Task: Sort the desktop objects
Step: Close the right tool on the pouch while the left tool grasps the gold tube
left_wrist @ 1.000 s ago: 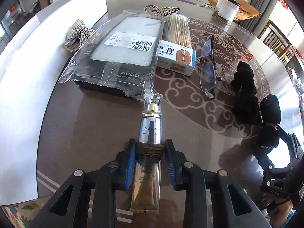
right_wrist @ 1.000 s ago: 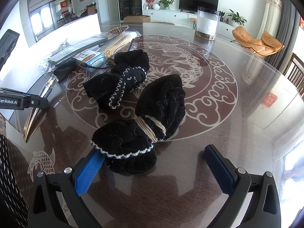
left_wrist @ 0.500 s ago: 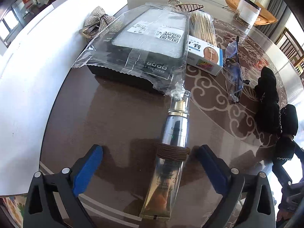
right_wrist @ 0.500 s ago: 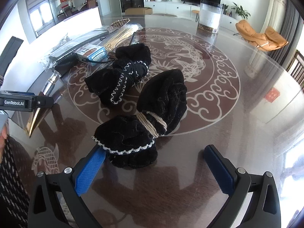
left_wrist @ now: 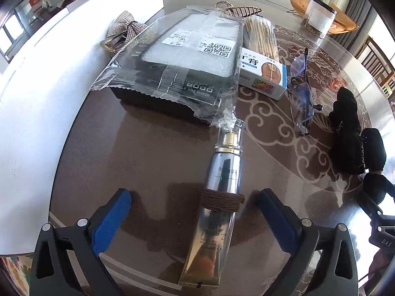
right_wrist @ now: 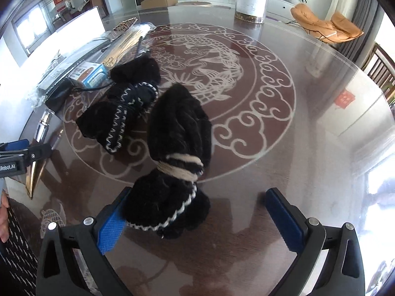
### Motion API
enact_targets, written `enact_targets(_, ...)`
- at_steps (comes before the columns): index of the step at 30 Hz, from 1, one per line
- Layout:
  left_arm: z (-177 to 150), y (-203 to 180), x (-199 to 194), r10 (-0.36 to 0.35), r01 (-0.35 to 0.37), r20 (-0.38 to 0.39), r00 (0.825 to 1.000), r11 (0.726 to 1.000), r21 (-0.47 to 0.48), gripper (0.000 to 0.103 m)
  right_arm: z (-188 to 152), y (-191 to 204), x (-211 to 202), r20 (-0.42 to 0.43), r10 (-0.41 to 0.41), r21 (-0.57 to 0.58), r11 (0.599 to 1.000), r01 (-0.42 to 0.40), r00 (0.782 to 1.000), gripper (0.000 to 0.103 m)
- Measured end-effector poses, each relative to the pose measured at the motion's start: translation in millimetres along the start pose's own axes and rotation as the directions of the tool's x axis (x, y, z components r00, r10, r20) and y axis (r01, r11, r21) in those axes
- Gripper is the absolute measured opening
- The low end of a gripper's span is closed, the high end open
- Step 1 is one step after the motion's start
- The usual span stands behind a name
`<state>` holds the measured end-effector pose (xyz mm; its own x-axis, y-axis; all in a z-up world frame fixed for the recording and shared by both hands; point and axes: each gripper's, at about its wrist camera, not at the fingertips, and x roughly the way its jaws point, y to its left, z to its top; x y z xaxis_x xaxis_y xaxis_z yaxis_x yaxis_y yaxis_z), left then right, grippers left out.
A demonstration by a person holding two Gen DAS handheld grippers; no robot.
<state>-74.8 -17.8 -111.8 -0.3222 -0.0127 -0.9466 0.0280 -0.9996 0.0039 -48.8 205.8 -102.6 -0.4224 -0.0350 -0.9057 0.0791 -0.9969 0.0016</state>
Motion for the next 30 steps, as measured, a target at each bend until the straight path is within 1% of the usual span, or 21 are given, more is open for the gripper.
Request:
enact_targets(4,3,-7,3,-0.002,0.002,-0.01,1.0,1.0,0.008,0.103,-6,-1,0,0.048,0.001,-0.022,1.0,0.0,0.999,0.103)
enact_targets(8,0,-8,2,-0.005,0.006,-0.017,1.0,1.0,0.019,0.103,-6,5,1,0.103,0.028,-0.069,0.997,-0.021,0.994,0.103)
enact_targets(13,1,-10,2,-0.005,0.006,-0.017,1.0,1.0,0.018,0.103,-12,4,0,0.176,0.041,-0.074,0.997,-0.029,0.984,0.103)
enact_targets(27,7,-20,6,-0.004,0.004,-0.012,1.0,1.0,0.011,0.103,-10,6,1,0.18,0.034,-0.07,0.997,-0.022,0.983,0.103)
enact_targets(28,5,-17,5,-0.004,0.004,-0.012,1.0,1.0,0.008,0.103,-10,6,1,0.18,0.034,-0.07,0.997,-0.022,0.983,0.103)
enact_targets(29,-7,-3,-3,-0.004,0.004,-0.011,1.0,1.0,0.001,0.103,-9,7,1,0.18,0.034,-0.069,0.997,-0.022,0.983,0.103)
enact_targets(30,-8,-1,-3,-0.003,0.003,-0.014,1.0,1.0,-0.011,0.103,-10,7,1,0.181,0.034,-0.069,0.997,-0.022,0.983,0.103)
